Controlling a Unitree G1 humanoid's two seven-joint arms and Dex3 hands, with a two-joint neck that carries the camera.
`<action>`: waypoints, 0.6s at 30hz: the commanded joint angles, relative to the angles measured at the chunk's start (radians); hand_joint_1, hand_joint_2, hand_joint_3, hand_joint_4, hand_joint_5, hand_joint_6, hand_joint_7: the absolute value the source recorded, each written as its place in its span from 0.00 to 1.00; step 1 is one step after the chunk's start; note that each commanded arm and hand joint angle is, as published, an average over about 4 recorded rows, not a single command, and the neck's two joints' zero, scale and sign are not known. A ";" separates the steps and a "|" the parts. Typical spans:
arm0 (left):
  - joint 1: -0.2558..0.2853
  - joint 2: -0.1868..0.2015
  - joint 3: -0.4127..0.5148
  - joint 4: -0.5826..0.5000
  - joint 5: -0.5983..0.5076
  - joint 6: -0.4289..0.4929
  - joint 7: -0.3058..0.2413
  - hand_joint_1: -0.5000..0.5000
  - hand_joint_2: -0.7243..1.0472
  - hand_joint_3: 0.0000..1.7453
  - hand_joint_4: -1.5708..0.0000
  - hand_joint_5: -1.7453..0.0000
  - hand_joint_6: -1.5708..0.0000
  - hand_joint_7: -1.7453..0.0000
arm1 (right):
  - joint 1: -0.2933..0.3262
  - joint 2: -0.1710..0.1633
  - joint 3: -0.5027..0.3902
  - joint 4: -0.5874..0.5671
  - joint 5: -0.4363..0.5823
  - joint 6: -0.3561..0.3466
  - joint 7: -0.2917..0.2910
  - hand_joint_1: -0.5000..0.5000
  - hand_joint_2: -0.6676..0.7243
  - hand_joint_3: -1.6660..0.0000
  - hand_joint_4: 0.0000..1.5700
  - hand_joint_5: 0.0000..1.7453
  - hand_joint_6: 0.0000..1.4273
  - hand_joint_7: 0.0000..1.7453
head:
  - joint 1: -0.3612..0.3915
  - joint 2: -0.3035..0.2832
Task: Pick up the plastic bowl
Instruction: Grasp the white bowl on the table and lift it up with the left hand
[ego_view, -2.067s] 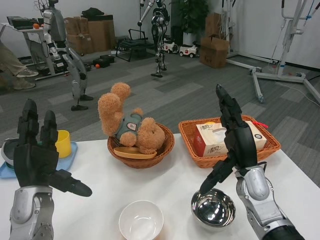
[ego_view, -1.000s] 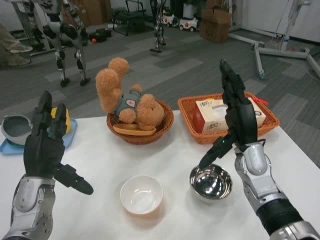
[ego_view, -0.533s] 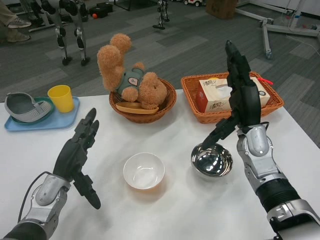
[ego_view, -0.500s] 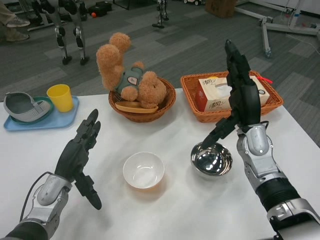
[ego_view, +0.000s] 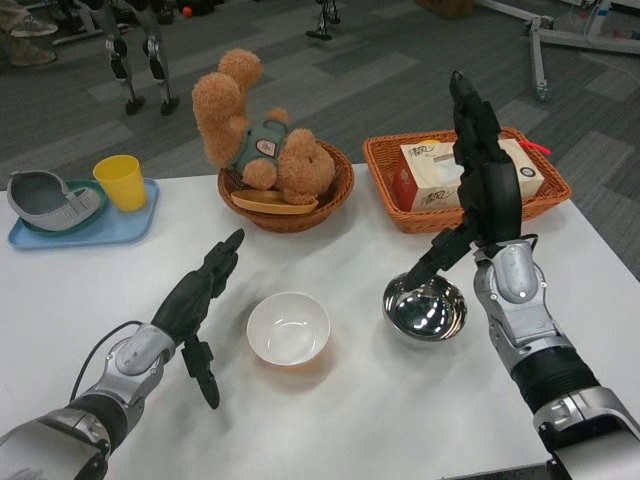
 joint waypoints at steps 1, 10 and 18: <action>-0.025 -0.004 -0.032 0.025 0.016 0.032 0.017 0.00 0.05 0.00 1.00 1.00 1.00 1.00 | 0.005 0.005 0.006 0.012 0.010 -0.007 -0.001 0.04 1.00 1.00 0.00 0.00 0.00 0.04 | 0.002 0.000; -0.074 -0.024 -0.156 0.044 0.031 0.146 0.033 0.00 0.05 0.00 1.00 1.00 1.00 1.00 | 0.005 0.009 0.016 0.018 0.011 -0.007 0.001 0.04 1.00 1.00 0.00 0.00 0.00 0.04 | 0.006 0.011; -0.104 -0.040 -0.242 0.046 0.030 0.181 0.040 0.00 0.05 0.00 1.00 1.00 1.00 1.00 | 0.005 0.011 0.024 0.014 0.012 -0.007 0.001 0.04 1.00 1.00 0.00 0.00 0.00 0.04 | 0.008 0.016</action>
